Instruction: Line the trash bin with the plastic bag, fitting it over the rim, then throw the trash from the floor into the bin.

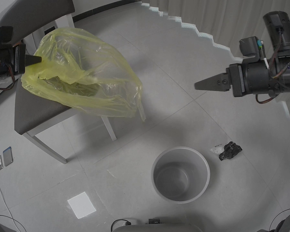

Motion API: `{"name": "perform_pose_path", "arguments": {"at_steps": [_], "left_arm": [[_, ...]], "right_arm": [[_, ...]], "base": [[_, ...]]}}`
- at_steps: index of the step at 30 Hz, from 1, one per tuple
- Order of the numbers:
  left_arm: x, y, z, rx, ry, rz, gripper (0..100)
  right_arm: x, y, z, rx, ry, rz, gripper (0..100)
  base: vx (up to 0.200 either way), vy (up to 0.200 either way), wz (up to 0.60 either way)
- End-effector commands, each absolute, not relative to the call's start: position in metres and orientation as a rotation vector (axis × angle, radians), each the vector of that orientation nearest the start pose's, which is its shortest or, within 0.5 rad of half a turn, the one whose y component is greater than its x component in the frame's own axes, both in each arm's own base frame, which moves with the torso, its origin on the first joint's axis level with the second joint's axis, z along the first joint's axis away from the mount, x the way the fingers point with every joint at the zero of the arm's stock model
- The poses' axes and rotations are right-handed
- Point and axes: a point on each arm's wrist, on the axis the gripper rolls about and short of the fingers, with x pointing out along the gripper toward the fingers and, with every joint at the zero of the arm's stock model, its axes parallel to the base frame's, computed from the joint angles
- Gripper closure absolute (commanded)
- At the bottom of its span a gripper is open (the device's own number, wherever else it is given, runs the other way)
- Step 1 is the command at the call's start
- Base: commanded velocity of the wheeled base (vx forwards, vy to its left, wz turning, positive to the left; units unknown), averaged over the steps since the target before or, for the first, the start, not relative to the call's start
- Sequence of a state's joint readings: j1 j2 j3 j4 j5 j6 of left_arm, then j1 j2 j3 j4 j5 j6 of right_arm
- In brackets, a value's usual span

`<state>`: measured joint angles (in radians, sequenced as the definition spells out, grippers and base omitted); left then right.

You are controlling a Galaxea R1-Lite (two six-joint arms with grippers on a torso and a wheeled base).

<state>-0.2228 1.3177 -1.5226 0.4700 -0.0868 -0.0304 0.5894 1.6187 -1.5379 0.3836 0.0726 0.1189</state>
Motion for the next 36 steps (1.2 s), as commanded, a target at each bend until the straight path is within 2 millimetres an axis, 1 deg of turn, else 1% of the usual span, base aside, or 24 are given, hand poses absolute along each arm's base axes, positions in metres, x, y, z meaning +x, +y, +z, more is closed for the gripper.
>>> {"name": "perform_pose_path", "arguments": {"at_steps": [1,4,9,10,11,13,14,16,17,18,20,23,27,28,30,31,34,36], "left_arm": [[0.154,-0.044,0.386,-0.022,0.224,-0.350,100],[0.142,-0.044,0.388,-0.024,0.221,-0.394,100],[0.131,-0.043,0.392,-0.029,0.195,-0.447,100],[0.130,-0.043,0.392,-0.029,0.193,-0.449,100],[0.126,-0.043,0.392,-0.031,0.189,-0.453,100],[0.123,-0.042,0.392,-0.039,0.185,-0.457,100],[0.118,-0.041,0.393,-0.057,0.180,-0.475,100],[0.114,-0.041,0.394,-0.074,0.178,-0.495,100],[0.114,-0.041,0.394,-0.074,0.178,-0.495,100],[0.110,-0.040,0.394,-0.079,0.174,-0.496,100],[0.107,-0.039,0.394,-0.080,0.180,-0.499,100],[0.102,-0.039,0.394,-0.080,0.177,-0.516,100],[0.100,-0.038,0.392,-0.081,0.179,-0.517,100],[0.099,-0.038,0.392,-0.082,0.178,-0.516,100],[0.096,-0.037,0.393,-0.082,0.170,-0.513,100],[0.096,-0.036,0.393,-0.083,0.169,-0.507,100],[0.094,-0.035,0.394,-0.083,0.163,-0.506,100],[0.093,-0.035,0.394,-0.083,0.160,-0.500,100]], "right_arm": [[0.259,0.184,0.292,-0.023,0.543,0.639,0],[0.271,0.195,0.284,-0.017,0.518,0.650,0],[0.288,0.211,0.274,-0.014,0.510,0.672,0],[0.288,0.212,0.274,-0.012,0.509,0.673,0],[0.295,0.217,0.273,-0.006,0.502,0.685,0],[0.301,0.223,0.275,0.007,0.491,0.690,0],[0.307,0.232,0.277,0.035,0.479,0.694,0],[0.314,0.238,0.284,0.080,0.455,0.696,0],[0.314,0.238,0.284,0.080,0.455,0.696,0],[0.319,0.243,0.292,0.114,0.428,0.698,0],[0.322,0.245,0.302,0.130,0.395,0.702,0],[0.321,0.249,0.304,0.131,0.390,0.715,0],[0.311,0.263,0.298,0.124,0.423,0.748,0],[0.309,0.269,0.293,0.122,0.443,0.759,0],[0.305,0.274,0.286,0.112,0.467,0.771,0],[0.305,0.275,0.285,0.110,0.472,0.775,100],[0.304,0.277,0.282,0.109,0.479,0.778,100],[0.302,0.276,0.285,0.111,0.482,0.778,100]], "base": [[0.000,0.000,0.00],[0.000,0.000,0.00],[0.000,0.000,0.00],[0.000,0.000,0.00],[0.000,0.000,0.00],[0.000,0.000,0.00],[0.000,0.000,0.00],[0.000,0.000,0.00],[0.000,0.000,0.00],[0.000,0.000,0.00],[0.000,0.000,0.00],[0.000,0.000,0.00],[0.000,0.000,0.00],[0.000,0.000,0.00],[0.000,0.000,0.00],[0.000,0.000,0.00],[0.000,0.000,0.00],[0.000,0.000,0.00]]}}
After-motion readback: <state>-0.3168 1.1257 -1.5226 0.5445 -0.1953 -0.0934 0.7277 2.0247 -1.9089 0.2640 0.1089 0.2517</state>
